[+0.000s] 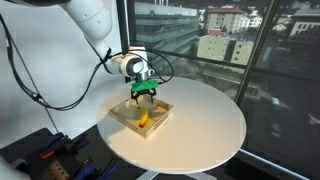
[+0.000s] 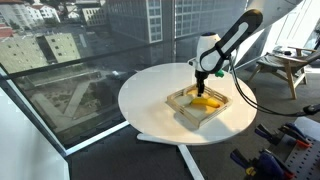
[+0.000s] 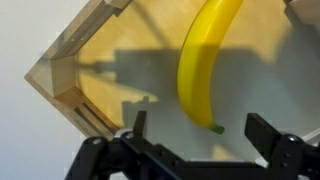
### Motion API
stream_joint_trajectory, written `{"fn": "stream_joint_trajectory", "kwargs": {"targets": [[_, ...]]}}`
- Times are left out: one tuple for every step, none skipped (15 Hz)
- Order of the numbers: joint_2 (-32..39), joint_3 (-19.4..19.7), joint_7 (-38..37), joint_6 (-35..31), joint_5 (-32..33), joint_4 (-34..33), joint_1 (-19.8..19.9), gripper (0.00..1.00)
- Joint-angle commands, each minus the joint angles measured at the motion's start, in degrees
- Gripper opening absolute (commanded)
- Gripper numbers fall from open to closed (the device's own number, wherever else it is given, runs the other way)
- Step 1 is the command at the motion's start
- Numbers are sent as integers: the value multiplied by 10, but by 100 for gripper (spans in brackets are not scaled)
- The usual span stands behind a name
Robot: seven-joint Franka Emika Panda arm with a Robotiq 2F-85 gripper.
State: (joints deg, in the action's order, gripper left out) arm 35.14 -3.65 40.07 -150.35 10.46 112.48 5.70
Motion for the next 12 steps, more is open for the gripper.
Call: {"fn": "stream_joint_trajectory", "kwargs": {"targets": [[23, -1, 6, -11, 14, -21, 4, 100], [27, -1, 6, -12, 13, -23, 5, 100], [30, -1, 6, -12, 13, -23, 6, 100], [33, 0, 5, -13, 14, -24, 6, 100], [35, 0, 5, -12, 14, -25, 6, 100], [38, 0, 5, -11, 14, -26, 6, 100], [40, -1, 5, -11, 13, -27, 7, 100], [41, -1, 5, -10, 13, -28, 8, 100], [43, -1, 5, -11, 13, -30, 8, 100], [45, -1, 6, -11, 13, -31, 8, 100], [49, 0, 4, -11, 14, -34, 7, 100], [51, 0, 4, -10, 14, -36, 6, 100]]}}
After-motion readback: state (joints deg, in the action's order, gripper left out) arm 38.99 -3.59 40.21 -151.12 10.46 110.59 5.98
